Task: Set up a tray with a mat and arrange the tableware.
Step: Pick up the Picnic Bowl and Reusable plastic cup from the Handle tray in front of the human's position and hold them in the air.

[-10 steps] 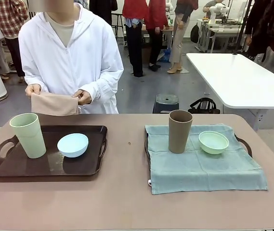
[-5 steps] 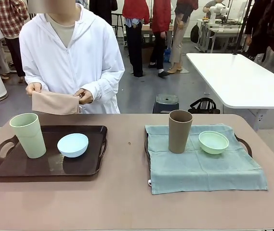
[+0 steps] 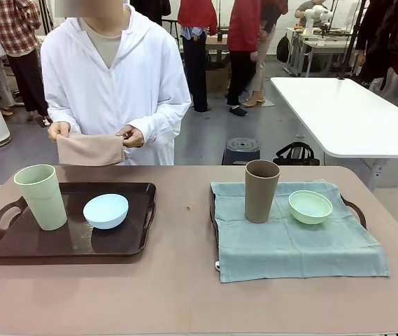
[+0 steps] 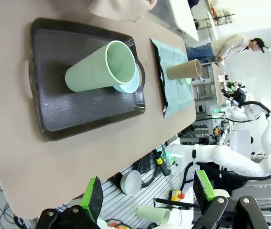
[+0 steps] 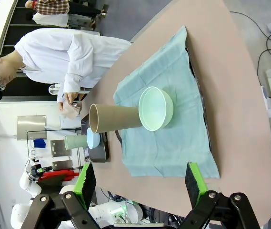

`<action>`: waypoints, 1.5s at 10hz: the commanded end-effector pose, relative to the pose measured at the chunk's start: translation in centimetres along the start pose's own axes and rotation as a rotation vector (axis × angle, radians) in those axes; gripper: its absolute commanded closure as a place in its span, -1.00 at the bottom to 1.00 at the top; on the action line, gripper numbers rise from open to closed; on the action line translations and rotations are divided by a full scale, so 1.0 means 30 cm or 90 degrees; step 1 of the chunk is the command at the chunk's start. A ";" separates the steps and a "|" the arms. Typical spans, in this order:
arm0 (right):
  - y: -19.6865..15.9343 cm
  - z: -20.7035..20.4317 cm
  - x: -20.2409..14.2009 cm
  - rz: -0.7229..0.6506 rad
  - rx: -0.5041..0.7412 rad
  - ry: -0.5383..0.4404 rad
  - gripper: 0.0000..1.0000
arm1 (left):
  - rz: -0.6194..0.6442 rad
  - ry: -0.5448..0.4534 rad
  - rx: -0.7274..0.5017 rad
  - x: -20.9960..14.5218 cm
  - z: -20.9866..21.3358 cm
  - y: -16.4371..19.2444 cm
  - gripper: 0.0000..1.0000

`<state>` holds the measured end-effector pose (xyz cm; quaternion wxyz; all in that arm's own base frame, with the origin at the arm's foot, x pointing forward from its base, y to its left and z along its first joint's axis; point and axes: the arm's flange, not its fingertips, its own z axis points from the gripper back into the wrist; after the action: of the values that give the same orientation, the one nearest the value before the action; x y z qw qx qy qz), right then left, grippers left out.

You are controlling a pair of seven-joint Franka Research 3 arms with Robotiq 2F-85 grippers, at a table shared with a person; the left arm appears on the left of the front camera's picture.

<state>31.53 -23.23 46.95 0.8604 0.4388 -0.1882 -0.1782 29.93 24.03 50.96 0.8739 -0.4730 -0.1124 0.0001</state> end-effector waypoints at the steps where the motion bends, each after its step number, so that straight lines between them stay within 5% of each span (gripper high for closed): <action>1: -0.001 -0.002 0.006 0.003 0.016 -0.006 -0.96 | 0.005 -0.005 -0.006 -0.007 -0.004 -0.004 -1.00; 6: 0.000 0.000 0.000 0.000 0.000 0.000 -0.96 | 0.005 -0.005 -0.006 -0.007 -0.004 -0.004 -1.00; 8: 0.154 -0.093 0.019 0.056 -0.037 0.039 -0.96 | -0.068 0.028 -0.012 0.040 -0.008 -0.023 -1.00; 15: 0.873 -0.504 -0.031 0.256 -0.138 0.128 -0.96 | -0.416 0.209 0.356 0.114 -0.233 -0.434 -1.00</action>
<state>40.39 0.82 59.54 0.9235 0.3438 -0.1687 0.0206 33.66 12.95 59.62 0.9298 -0.2048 -0.0995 -0.2893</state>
